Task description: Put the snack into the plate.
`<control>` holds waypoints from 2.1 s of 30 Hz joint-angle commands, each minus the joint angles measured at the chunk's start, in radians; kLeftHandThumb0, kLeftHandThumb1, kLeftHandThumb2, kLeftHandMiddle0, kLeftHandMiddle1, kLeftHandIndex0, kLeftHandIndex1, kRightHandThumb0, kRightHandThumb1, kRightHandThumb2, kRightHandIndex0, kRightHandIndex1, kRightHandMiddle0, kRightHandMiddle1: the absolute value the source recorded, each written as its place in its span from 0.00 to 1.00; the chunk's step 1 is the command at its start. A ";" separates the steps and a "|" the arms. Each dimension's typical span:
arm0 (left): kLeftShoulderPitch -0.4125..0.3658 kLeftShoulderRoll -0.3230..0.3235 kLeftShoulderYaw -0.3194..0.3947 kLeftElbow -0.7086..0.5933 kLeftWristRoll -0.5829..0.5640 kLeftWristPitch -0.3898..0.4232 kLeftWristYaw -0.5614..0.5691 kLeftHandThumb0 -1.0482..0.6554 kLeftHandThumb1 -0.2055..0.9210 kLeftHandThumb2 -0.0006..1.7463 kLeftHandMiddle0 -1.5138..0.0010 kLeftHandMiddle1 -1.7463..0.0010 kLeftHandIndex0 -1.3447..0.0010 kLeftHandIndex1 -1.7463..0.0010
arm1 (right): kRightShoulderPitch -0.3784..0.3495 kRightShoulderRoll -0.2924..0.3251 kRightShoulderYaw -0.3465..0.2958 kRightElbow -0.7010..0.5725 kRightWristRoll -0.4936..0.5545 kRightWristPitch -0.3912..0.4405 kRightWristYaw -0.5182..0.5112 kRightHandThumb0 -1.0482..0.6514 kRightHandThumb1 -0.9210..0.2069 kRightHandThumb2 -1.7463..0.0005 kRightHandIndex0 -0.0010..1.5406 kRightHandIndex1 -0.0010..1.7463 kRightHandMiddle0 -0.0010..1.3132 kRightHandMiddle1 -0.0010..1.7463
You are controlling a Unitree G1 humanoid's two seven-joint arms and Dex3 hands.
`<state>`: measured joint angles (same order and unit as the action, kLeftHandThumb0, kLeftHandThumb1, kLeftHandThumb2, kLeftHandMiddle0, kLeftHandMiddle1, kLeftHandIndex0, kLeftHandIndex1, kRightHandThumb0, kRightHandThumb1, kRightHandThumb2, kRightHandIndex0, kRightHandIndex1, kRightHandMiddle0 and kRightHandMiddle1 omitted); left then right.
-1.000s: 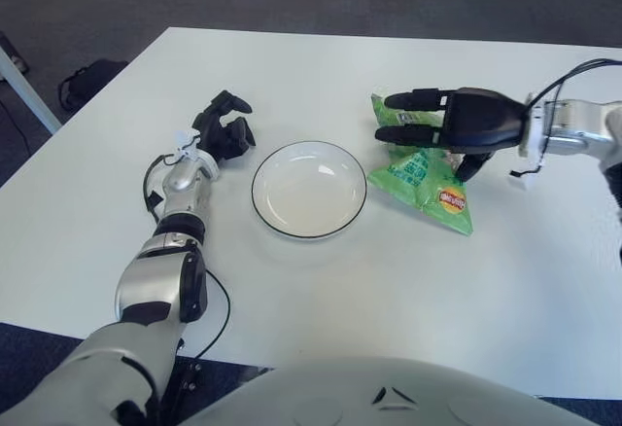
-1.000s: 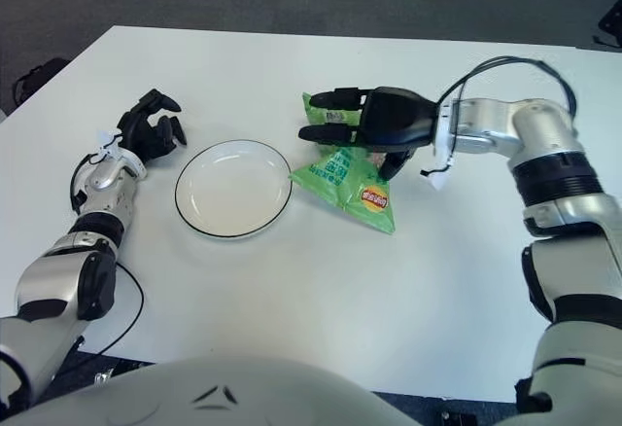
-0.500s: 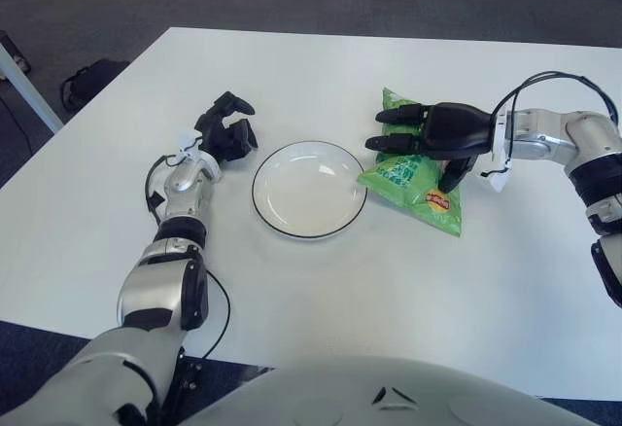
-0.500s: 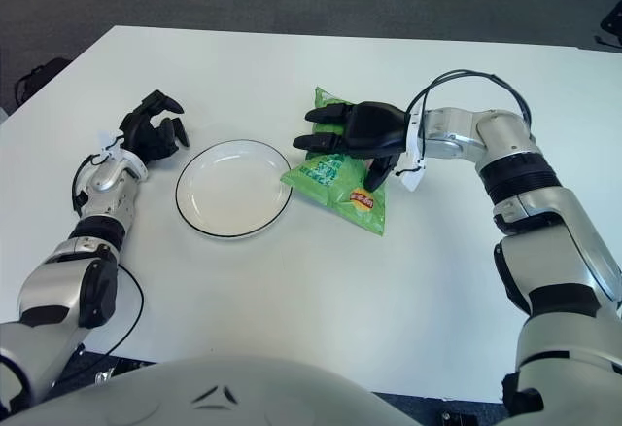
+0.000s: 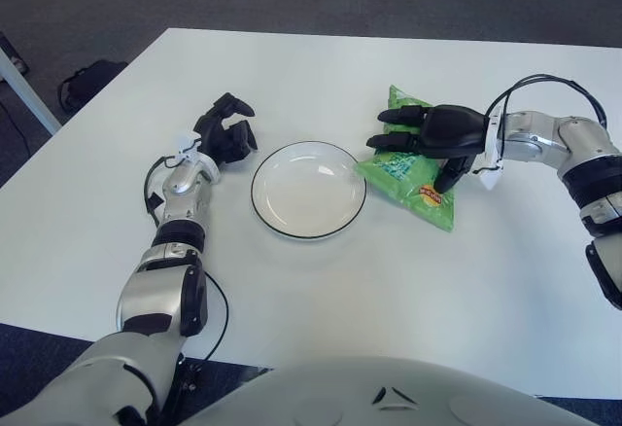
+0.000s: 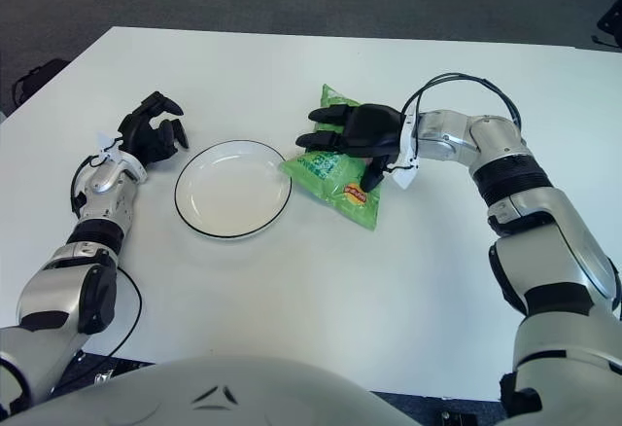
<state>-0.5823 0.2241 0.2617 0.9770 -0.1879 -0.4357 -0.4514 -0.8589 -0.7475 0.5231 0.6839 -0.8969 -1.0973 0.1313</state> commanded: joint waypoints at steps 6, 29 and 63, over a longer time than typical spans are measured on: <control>0.043 -0.012 0.001 0.038 -0.009 0.017 0.005 0.36 0.58 0.66 0.38 0.00 0.62 0.00 | 0.031 -0.010 -0.028 -0.057 0.095 0.052 0.084 0.70 0.54 0.29 0.11 0.92 0.07 0.95; 0.023 -0.016 0.004 0.077 -0.011 0.007 0.003 0.36 0.58 0.66 0.38 0.00 0.62 0.00 | 0.119 -0.056 -0.196 -0.134 0.252 0.138 0.006 0.92 0.66 0.15 0.47 1.00 0.70 1.00; 0.010 -0.021 -0.010 0.095 0.005 -0.006 0.024 0.35 0.54 0.69 0.37 0.00 0.60 0.00 | 0.025 0.268 -0.247 -0.500 0.329 0.559 0.103 0.96 0.75 0.08 0.53 1.00 0.79 1.00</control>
<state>-0.6164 0.2265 0.2591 1.0417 -0.1876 -0.4610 -0.4382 -0.8056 -0.5019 0.2624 0.2354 -0.5667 -0.5650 0.2080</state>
